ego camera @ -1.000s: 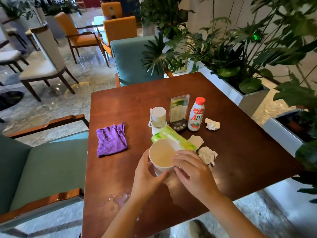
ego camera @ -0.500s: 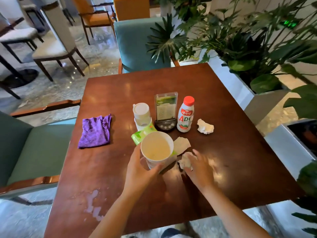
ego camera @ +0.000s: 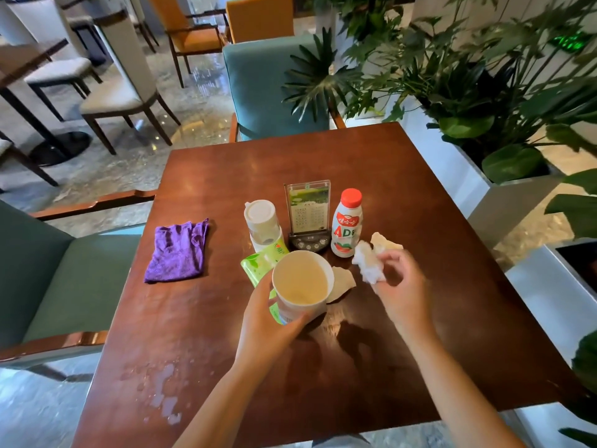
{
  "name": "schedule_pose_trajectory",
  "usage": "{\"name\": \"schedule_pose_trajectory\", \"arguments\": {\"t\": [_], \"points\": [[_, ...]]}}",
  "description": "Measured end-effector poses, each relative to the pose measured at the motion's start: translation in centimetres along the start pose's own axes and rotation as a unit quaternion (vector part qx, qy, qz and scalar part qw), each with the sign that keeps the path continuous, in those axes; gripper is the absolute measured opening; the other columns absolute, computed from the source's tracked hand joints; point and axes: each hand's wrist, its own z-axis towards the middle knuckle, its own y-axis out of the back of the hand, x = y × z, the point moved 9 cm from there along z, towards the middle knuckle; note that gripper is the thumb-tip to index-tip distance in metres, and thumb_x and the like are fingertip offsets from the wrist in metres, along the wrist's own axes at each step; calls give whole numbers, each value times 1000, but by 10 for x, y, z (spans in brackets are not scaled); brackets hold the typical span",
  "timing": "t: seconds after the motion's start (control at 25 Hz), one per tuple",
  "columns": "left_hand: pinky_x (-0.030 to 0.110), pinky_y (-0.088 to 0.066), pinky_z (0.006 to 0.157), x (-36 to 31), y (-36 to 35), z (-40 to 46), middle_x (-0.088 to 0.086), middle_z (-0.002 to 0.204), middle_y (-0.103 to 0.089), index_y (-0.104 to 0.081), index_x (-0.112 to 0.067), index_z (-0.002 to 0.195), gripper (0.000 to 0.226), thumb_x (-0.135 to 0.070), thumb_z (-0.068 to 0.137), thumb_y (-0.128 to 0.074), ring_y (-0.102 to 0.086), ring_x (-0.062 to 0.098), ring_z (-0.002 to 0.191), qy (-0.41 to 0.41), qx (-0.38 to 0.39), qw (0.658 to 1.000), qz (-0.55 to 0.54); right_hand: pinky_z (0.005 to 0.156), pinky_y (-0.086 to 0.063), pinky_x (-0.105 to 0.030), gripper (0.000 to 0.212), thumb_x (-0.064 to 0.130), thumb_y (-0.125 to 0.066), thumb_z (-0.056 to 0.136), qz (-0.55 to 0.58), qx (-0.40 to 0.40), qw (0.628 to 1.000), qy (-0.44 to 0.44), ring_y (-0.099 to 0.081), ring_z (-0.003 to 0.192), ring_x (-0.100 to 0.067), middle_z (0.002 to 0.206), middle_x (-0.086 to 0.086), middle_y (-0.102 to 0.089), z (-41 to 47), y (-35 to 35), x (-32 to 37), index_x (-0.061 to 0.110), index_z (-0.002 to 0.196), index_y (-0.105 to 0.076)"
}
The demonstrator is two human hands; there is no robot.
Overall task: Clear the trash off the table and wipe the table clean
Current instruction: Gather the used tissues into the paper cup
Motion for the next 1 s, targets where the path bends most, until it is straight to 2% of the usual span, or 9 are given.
{"name": "schedule_pose_trajectory", "arguments": {"t": [0.12, 0.2, 0.36, 0.48, 0.64, 0.76, 0.88, 0.96, 1.0], "points": [[3, -40, 83, -4, -7, 5, -40, 121, -49, -40, -56, 122, 74, -61, 57, -75, -49, -11, 114, -15, 19, 1000, 10, 82, -41, -5, 27, -3, -74, 69, -35, -39, 962, 268, -53, 92, 2, 93, 0, -64, -11, 17, 101, 10, 90, -66], [6, -42, 84, -4, -10, 8, -36, 123, -52, -41, -51, 126, 76, -55, 60, -77, -50, -9, 114, -14, 31, 999, 5, 83, -45, -12, 22, -5, -70, 70, -88, -16, 940, 330, -56, 93, -9, 95, -10, -64, -25, -1, 127, 6, 89, -68], [3, -40, 83, -5, -8, 12, -31, 123, -55, -44, -41, 129, 77, -60, 62, -77, -53, -6, 113, -28, 36, 999, -8, 86, -54, -39, 19, 9, -58, 83, -166, 130, 918, 335, -62, 101, -21, 105, -7, -68, -40, -48, 120, 8, 97, -70], [3, -40, 83, -3, -6, 14, -30, 123, -55, -45, -40, 128, 72, -55, 65, -76, -53, -5, 114, -27, 32, 999, -13, 108, -38, -40, 36, 27, -40, 89, -181, 206, 903, 331, -55, 116, -16, 118, -1, -66, -46, -60, 106, 14, 109, -67], [3, -40, 83, -5, -14, 18, -29, 121, -56, -47, -45, 123, 65, -45, 66, -78, -55, -5, 111, -29, 48, 998, -21, 116, -21, -44, 41, 38, -34, 92, -222, 270, 874, 339, -58, 111, -13, 112, 1, -68, -51, -70, 100, 18, 108, -66], [3, -41, 83, -5, -16, 20, -29, 121, -56, -46, -47, 123, 67, -50, 65, -79, -55, -4, 112, -31, 45, 998, -17, 114, -23, -40, 38, 38, -36, 94, -162, 216, 890, 368, -51, 120, -11, 121, 1, -64, -46, -56, 103, 19, 112, -63], [3, -40, 86, 1, -10, 23, -31, 125, -52, -43, -45, 128, 74, -43, 65, -82, -50, -5, 116, -28, 25, 999, 3, 104, -38, -36, 31, 30, -43, 94, -122, 90, 921, 358, -53, 115, -17, 119, -4, -63, -20, -24, 74, 14, 113, -63], [3, -40, 86, 4, -7, 23, -31, 127, -51, -43, -42, 130, 77, -41, 65, -84, -49, -4, 119, -25, 14, 1000, 13, 93, -48, -45, 28, 17, -55, 88, -200, 10, 943, 267, -55, 110, -28, 118, -12, -63, 18, -9, 25, 10, 113, -63], [3, -40, 86, 6, -6, 23, -30, 127, -51, -43, -41, 130, 77, -41, 64, -84, -49, -3, 119, -22, 9, 1000, 16, 93, -47, -51, 36, 15, -59, 86, -268, 25, 946, 183, -50, 117, -35, 128, -17, -56, 39, -11, -9, 11, 121, -59]]}}
